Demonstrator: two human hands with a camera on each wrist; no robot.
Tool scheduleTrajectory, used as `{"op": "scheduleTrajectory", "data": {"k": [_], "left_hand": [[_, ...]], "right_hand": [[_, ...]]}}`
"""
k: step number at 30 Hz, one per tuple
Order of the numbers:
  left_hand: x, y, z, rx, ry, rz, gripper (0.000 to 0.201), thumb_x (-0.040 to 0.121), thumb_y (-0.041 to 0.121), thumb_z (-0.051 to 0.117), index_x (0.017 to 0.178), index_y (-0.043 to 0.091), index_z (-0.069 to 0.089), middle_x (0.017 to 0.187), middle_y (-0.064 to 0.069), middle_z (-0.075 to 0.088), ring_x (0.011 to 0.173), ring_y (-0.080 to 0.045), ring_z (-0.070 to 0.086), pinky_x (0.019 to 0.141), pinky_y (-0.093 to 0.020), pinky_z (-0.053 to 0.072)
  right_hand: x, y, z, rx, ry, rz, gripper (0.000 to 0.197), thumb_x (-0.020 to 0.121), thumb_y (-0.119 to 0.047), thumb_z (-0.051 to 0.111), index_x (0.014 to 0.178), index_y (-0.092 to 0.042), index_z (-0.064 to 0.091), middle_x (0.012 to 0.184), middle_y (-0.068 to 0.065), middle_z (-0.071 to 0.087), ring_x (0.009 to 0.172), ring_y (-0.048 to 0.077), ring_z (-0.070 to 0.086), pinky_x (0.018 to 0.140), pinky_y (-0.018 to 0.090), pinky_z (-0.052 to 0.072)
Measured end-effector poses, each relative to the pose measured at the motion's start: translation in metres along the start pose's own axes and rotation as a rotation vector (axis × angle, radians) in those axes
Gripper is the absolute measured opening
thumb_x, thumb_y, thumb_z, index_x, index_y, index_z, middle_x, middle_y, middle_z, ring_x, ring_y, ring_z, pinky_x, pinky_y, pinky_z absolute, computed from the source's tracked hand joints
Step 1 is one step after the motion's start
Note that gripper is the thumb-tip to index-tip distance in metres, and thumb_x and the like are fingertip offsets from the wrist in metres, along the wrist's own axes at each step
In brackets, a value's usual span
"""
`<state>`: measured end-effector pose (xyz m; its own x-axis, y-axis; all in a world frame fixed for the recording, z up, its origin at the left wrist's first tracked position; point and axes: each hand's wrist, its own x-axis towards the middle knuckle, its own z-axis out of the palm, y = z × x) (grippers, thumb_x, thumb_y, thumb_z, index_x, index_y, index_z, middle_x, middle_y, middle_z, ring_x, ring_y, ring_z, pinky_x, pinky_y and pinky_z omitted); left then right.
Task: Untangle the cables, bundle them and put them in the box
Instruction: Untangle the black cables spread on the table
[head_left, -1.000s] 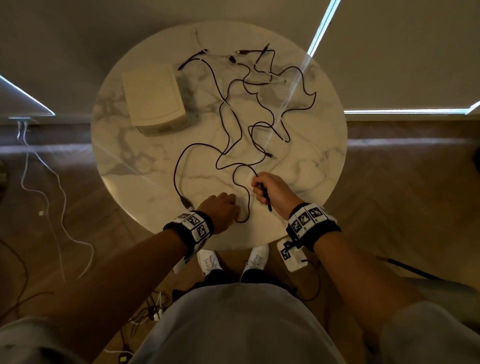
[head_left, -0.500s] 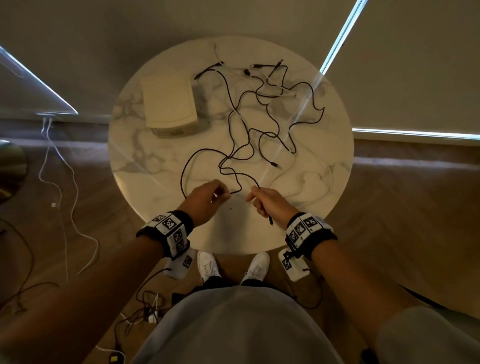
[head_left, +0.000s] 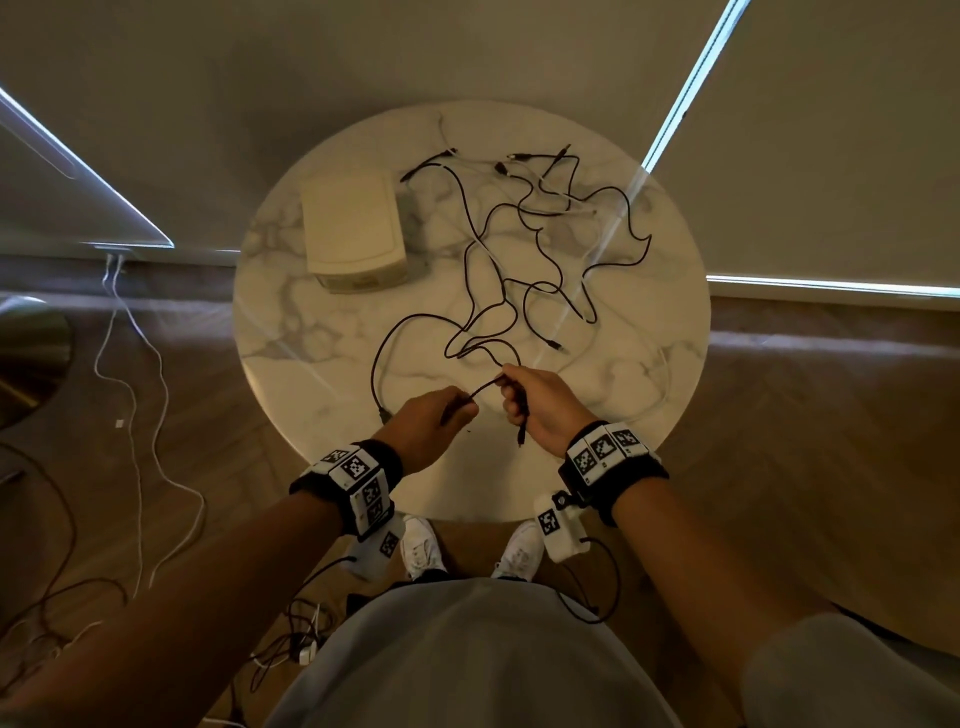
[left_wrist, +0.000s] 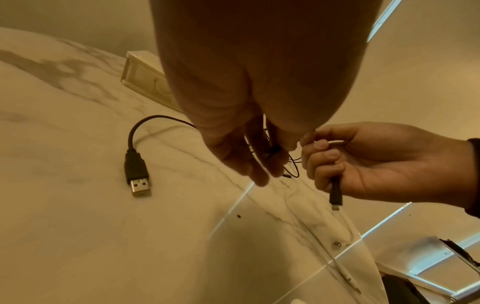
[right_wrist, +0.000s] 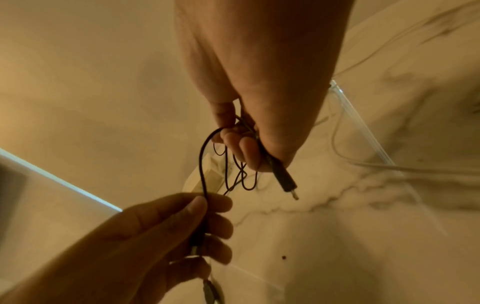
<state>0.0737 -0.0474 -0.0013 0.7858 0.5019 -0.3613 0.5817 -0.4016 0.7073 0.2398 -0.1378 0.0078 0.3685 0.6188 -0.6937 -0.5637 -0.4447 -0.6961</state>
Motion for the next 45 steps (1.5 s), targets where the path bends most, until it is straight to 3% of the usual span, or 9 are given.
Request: {"op": "scheduleTrajectory", "data": {"k": [5, 12, 17, 21, 25, 28, 33, 39, 45], "left_hand": [[-0.002, 0.004, -0.001, -0.073, 0.004, -0.015, 0.025, 0.103, 0.032, 0.047, 0.117, 0.02, 0.063, 0.097, 0.006, 0.07, 0.082, -0.005, 0.064, 0.071, -0.015, 0.045], [-0.001, 0.021, -0.004, -0.153, 0.013, -0.024, 0.018, 0.096, 0.041, 0.058, 0.1, 0.023, 0.058, 0.088, 0.01, 0.074, 0.077, 0.003, 0.067, 0.073, -0.021, 0.054], [0.002, 0.016, -0.016, -0.055, 0.069, 0.071, 0.018, 0.1, 0.038, 0.05, 0.107, 0.023, 0.057, 0.095, 0.009, 0.066, 0.081, -0.002, 0.062, 0.071, -0.02, 0.049], [0.011, 0.002, -0.023, 0.046, 0.267, 0.133, 0.037, 0.093, 0.025, 0.065, 0.126, 0.018, 0.05, 0.118, 0.0, 0.049, 0.082, -0.007, 0.054, 0.076, -0.023, 0.05], [0.032, 0.004, -0.029, 0.366, 0.11, 0.227, 0.081, 0.088, 0.032, 0.07, 0.151, 0.02, 0.022, 0.145, -0.009, 0.026, 0.112, -0.024, 0.052, 0.095, -0.037, 0.05], [0.052, 0.009, -0.033, 0.44, -0.082, 0.319, 0.063, 0.093, 0.036, 0.062, 0.147, 0.027, 0.032, 0.146, -0.003, 0.026, 0.12, -0.025, 0.048, 0.096, -0.04, 0.05], [0.07, 0.009, -0.041, 0.384, -0.208, 0.456, 0.023, 0.101, 0.031, 0.047, 0.115, 0.024, 0.063, 0.119, 0.004, 0.059, 0.105, -0.021, 0.049, 0.095, -0.046, 0.042], [0.074, 0.011, -0.057, 0.549, -0.283, 0.329, 0.033, 0.101, 0.053, 0.033, 0.098, 0.034, 0.06, 0.084, 0.016, 0.067, 0.083, -0.001, 0.056, 0.1, -0.033, 0.026], [0.07, 0.019, -0.047, 0.612, -0.244, 0.399, 0.039, 0.104, 0.047, 0.026, 0.116, 0.028, 0.057, 0.1, 0.004, 0.067, 0.093, -0.021, 0.057, 0.105, -0.039, 0.033]], "right_hand": [[0.003, -0.004, -0.001, 0.175, 0.028, 0.033, 0.027, 0.104, -0.025, 0.05, 0.089, -0.009, 0.065, 0.069, 0.001, 0.05, 0.056, 0.011, 0.045, 0.053, 0.025, 0.031], [0.001, -0.015, 0.011, 0.293, 0.003, -0.036, 0.033, 0.107, -0.031, 0.046, 0.08, -0.014, 0.057, 0.075, 0.003, 0.063, 0.077, 0.019, 0.063, 0.078, 0.034, 0.049], [-0.002, -0.025, 0.005, 0.372, -0.07, 0.016, 0.034, 0.106, -0.036, 0.047, 0.079, -0.016, 0.052, 0.06, 0.0, 0.046, 0.054, 0.016, 0.049, 0.061, 0.031, 0.044], [-0.009, -0.026, -0.001, 0.008, -0.183, 0.003, 0.037, 0.107, -0.039, 0.042, 0.077, -0.019, 0.048, 0.058, -0.002, 0.037, 0.047, 0.013, 0.032, 0.05, 0.027, 0.028], [-0.02, -0.033, -0.004, -0.447, -0.325, -0.013, 0.036, 0.107, -0.04, 0.041, 0.079, -0.019, 0.048, 0.058, -0.002, 0.035, 0.046, 0.011, 0.025, 0.046, 0.026, 0.02], [-0.027, -0.044, -0.007, -0.625, -0.422, 0.014, 0.037, 0.107, -0.042, 0.042, 0.079, -0.018, 0.05, 0.057, -0.003, 0.035, 0.047, 0.01, 0.024, 0.044, 0.023, 0.021], [-0.037, -0.06, -0.018, -0.724, -0.501, 0.057, 0.037, 0.107, -0.043, 0.042, 0.08, -0.019, 0.048, 0.059, -0.003, 0.032, 0.049, 0.011, 0.021, 0.045, 0.024, 0.019], [-0.04, -0.055, -0.042, -1.559, -0.142, -0.078, 0.051, 0.108, -0.051, 0.025, 0.113, -0.012, 0.058, 0.099, 0.008, 0.06, 0.087, 0.025, 0.056, 0.076, 0.037, 0.044], [-0.029, -0.027, -0.049, -1.979, 0.193, -0.31, 0.038, 0.11, -0.038, 0.031, 0.137, -0.019, 0.051, 0.11, 0.009, 0.068, 0.093, 0.031, 0.068, 0.065, 0.033, 0.036]]}}
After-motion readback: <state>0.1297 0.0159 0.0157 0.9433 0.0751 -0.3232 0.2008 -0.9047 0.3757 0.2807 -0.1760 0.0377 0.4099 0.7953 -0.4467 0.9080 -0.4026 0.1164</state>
